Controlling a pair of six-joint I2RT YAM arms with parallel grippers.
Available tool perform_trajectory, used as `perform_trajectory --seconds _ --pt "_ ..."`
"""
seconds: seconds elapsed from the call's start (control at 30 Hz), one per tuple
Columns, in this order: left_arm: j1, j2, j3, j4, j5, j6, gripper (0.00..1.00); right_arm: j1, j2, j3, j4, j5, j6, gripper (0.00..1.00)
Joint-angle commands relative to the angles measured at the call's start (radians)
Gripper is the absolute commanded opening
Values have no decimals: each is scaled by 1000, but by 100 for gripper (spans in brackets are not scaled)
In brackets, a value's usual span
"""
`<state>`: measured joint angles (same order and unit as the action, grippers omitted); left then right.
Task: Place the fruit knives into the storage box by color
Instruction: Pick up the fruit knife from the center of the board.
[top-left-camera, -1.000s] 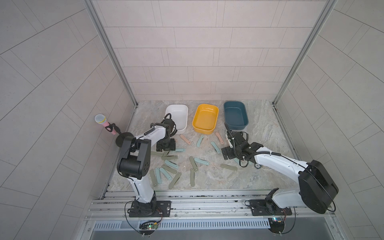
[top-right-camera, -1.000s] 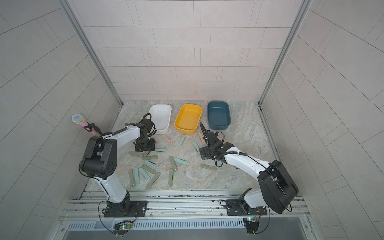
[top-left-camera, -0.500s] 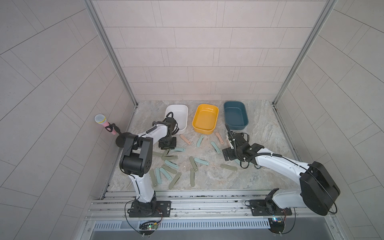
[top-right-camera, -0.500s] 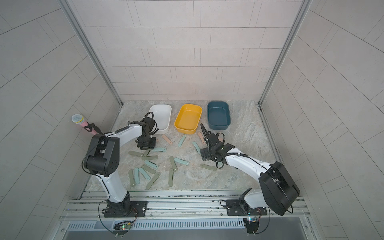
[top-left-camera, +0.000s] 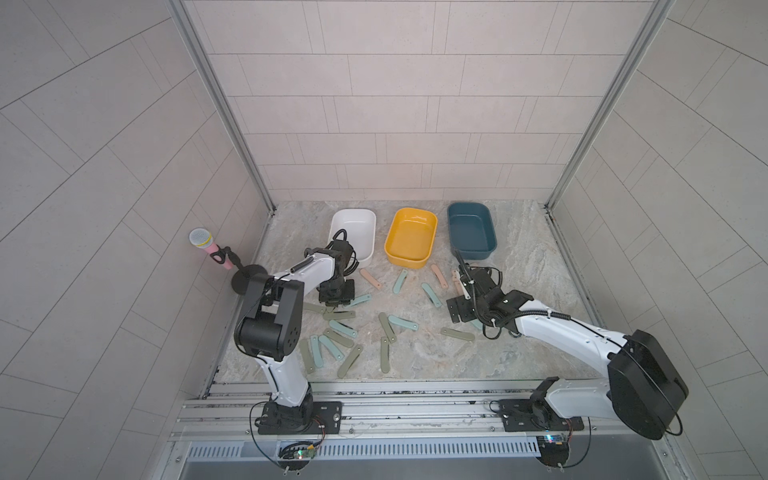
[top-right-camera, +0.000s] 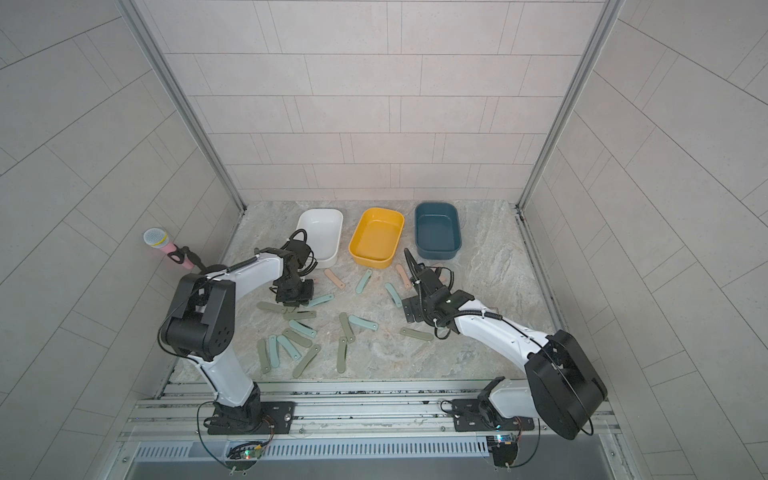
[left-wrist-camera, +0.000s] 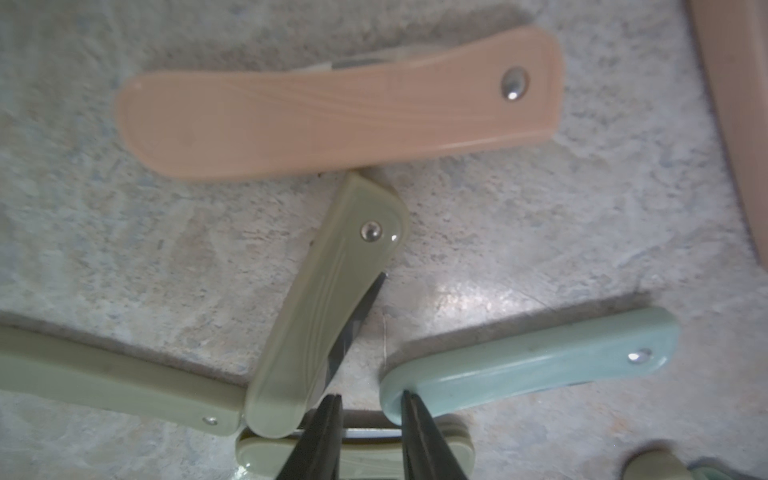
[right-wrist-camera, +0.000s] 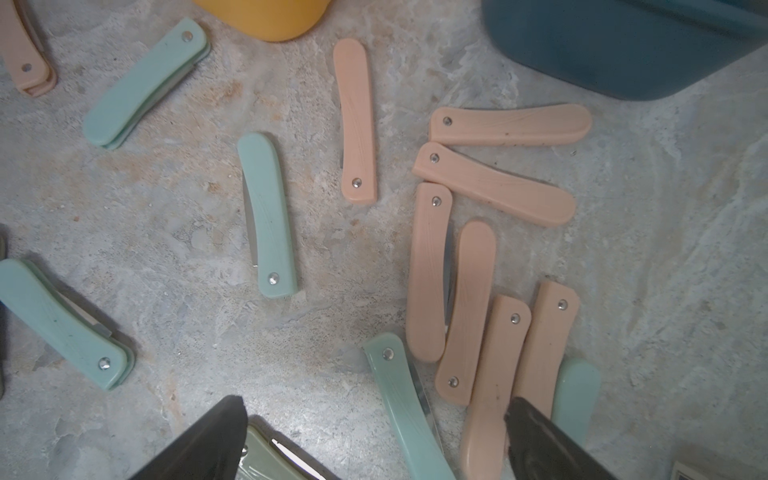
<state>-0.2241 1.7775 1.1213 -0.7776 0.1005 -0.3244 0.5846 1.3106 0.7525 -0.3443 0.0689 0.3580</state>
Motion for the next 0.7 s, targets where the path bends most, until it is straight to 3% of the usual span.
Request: perform_trajectory --seconds 0.0,0.23,0.43,0.67 --pt "-13 -38 -30 -6 55 -31 31 6 -16 -4 -3 14 21 100" --pt "-19 -75 -5 -46 60 -5 36 8 -10 -27 34 11 33 99" --pt "-16 -117 44 -100 -24 53 49 8 -26 -27 37 15 30 100" --pt "1 -59 84 -112 -73 90 66 9 -78 -49 42 1 34 100"
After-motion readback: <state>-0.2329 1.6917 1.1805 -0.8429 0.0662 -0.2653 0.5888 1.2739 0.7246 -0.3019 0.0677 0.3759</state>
